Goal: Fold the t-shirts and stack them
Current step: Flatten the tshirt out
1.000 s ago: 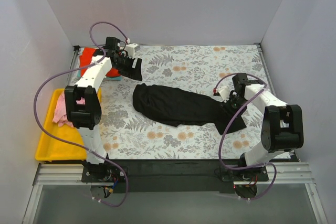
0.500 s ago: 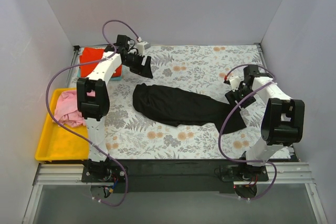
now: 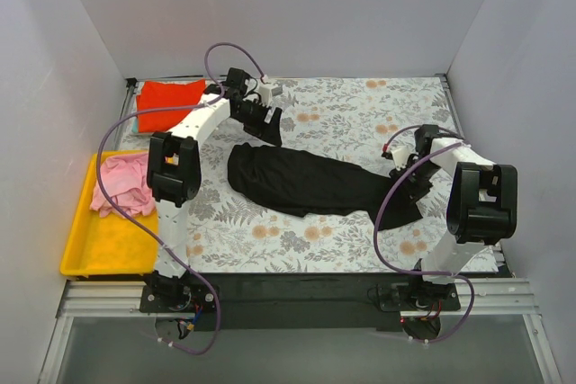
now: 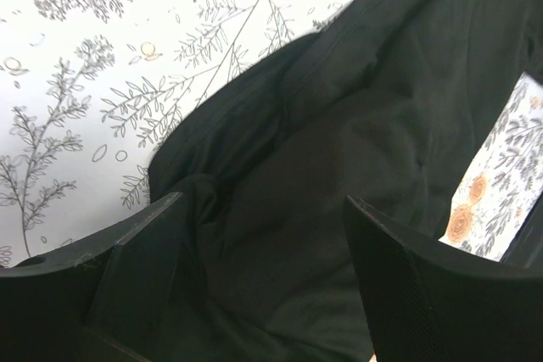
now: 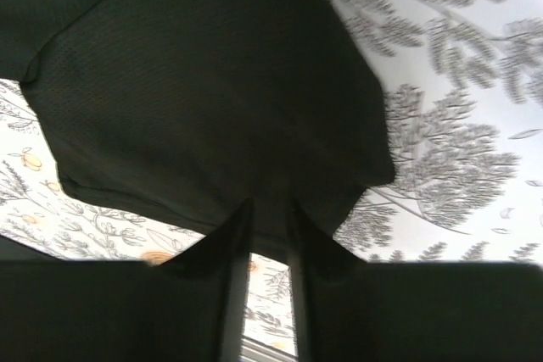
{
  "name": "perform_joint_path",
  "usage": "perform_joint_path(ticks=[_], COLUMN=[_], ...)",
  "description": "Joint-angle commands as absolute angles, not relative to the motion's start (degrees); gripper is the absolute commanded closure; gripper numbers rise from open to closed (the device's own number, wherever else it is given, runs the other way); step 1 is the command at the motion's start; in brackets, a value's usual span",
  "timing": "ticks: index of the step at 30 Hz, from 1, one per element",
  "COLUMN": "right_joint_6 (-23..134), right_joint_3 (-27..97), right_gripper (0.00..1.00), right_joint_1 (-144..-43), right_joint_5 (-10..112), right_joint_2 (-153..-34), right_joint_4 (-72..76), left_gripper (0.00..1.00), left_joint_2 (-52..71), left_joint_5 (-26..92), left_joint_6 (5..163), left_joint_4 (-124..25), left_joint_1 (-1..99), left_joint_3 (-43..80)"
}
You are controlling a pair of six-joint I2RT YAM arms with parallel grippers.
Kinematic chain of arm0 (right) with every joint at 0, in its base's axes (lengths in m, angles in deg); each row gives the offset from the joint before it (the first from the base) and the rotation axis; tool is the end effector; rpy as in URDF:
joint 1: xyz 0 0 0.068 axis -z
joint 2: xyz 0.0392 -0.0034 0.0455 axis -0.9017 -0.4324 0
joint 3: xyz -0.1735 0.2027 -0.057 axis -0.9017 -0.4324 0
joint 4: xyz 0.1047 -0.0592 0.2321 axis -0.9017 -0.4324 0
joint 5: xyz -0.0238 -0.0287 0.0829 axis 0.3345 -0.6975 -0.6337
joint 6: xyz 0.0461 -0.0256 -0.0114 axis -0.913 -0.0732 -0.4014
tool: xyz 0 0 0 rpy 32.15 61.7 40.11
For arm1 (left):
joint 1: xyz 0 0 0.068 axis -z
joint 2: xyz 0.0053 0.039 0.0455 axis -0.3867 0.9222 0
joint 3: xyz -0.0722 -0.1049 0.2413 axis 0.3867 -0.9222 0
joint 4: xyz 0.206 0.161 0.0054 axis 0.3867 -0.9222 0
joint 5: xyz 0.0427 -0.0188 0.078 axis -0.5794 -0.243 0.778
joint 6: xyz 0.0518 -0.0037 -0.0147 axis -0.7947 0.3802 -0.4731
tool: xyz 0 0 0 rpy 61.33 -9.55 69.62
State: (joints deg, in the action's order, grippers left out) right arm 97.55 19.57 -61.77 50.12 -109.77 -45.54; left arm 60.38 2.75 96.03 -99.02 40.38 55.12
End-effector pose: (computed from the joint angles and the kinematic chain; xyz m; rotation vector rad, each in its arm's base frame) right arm 0.2946 -0.0080 0.1671 -0.8564 2.8820 0.1724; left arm 0.4421 -0.1637 0.2155 0.0768 2.7716 -1.1127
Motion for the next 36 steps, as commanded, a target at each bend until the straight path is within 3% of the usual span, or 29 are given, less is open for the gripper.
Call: perform_joint_path(ticks=[1,2,3,6,9,10,11,14,24,26,29,30,31,33,34,36], right_joint_6=[98.0,98.1,98.2,98.4,98.7,98.7,98.6,97.8,93.5,95.0,97.3,97.5,97.5,96.1,95.2,92.1], right_joint_3=[18.2,18.3,18.5,19.5,20.3,20.7,21.2,24.2,46.9,47.6,44.9,43.9,42.9,39.9,39.2,37.3], right_gripper=[0.75,0.92,0.99,0.99,0.99,0.99,0.99,0.99,0.99,0.99,0.99,0.95,0.76,0.55,0.33,0.31], right_joint_1=[-61.5,-61.6,-61.6,-61.6,-61.6,-61.6,-61.5,-61.5,-57.5,-56.9,-57.0,-57.1,-57.2,-57.5,-58.4,-59.9], right_joint_5=[47.3,46.8,46.5,44.5,42.1,41.6,41.4,40.1,37.1,37.0,35.9,35.4,34.8,32.8,32.3,31.7], right_joint_2=[-109.9,-109.9,-110.0,-110.6,-110.6,-110.5,-110.4,-109.7,-113.2,-112.6,-112.9,-113.3,-113.3,-113.8,-114.1,-114.9], right_joint_4=[-47.2,-47.3,-47.3,-48.3,-49.1,-49.3,-49.3,-49.3,-49.8,-50.4,-54.4,-54.8,-54.9,-53.5,-52.7,-49.0], left_gripper=[0.27,0.27,0.27,0.29,0.47,0.56,0.71,1.0,1.0,1.0,1.0,1.0,1.0,1.0,1.0,1.0], left_joint_2=[59.9,60.0,59.8,58.8,58.6,58.9,59.4,60.3,55.2,49.1,39.5,37.3,35.1,29.0,27.0,21.3], left_joint_5=[5.6,6.3,7.1,9.1,7.9,7.6,7.2,8.2,10.9,8.5,8.5,8.5,8.8,9.2,9.4,8.8], left_joint_6=[94.7,94.6,94.4,94.0,94.0,94.1,94.1,95.7,101.9,99.4,95.7,94.6,92.0,90.4,89.1,88.5], left_joint_4=[-100.6,-101.2,-102.0,-101.8,-102.4,-102.9,-103.6,-102.9,-87.9,-88.5,-88.4,-88.5,-88.4,-86.3,-85.1,-81.6], left_joint_1=[41.7,41.7,41.6,41.6,41.7,41.8,41.8,41.7,40.4,40.4,40.4,40.5,40.4,40.4,40.6,40.5], left_joint_3=[54.1,53.8,52.9,50.0,49.5,50.6,51.7,55.5,71.0,68.1,53.1,44.1,40.0,27.4,23.0,16.4])
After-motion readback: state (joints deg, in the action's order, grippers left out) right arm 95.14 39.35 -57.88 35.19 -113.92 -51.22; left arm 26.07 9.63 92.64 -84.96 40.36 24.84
